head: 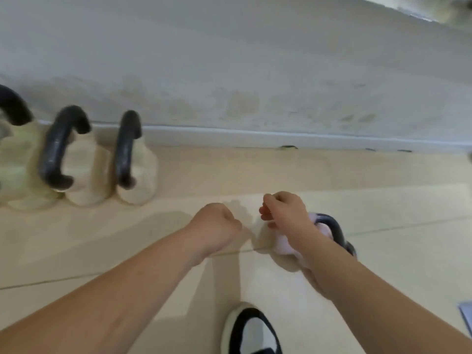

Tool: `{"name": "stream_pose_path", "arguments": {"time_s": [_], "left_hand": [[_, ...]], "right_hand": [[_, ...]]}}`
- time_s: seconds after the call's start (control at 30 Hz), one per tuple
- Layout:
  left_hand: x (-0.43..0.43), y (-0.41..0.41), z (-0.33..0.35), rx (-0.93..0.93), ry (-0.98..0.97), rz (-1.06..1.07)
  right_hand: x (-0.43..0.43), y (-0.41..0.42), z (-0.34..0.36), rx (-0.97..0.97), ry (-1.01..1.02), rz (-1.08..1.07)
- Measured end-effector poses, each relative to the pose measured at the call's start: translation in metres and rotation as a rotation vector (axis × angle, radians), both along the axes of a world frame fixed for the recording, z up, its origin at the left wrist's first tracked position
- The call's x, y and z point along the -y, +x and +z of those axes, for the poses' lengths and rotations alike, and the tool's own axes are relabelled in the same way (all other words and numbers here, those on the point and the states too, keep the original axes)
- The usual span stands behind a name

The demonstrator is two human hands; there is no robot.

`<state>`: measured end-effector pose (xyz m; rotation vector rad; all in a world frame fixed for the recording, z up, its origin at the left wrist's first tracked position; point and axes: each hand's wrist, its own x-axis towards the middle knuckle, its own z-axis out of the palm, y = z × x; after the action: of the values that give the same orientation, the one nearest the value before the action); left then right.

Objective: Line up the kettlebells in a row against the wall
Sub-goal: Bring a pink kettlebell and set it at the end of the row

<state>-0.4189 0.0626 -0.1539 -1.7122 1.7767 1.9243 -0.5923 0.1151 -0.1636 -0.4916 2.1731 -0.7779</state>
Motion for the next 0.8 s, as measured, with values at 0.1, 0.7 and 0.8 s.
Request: {"name": "stream_pose_path", "arguments": {"time_s": [0.1,0.7,0.8], "left_hand": [[-0.017,-0.034,0.009,0.014,-0.100,-0.182],[-0.117,-0.091,-0.020,-0.012,-0.535,-0.576],[-0.114,-0.087,-0.012,0.092,-0.364,-0.399]], "right_hand": [[-0.060,-0.039,-0.001,-0.282,-0.063,-0.095],[-0.081,-0.105,0.010,0.097,0.065,-0.212],[-0.051,-0.071,0.023,0.187,0.014,-0.093]]}}
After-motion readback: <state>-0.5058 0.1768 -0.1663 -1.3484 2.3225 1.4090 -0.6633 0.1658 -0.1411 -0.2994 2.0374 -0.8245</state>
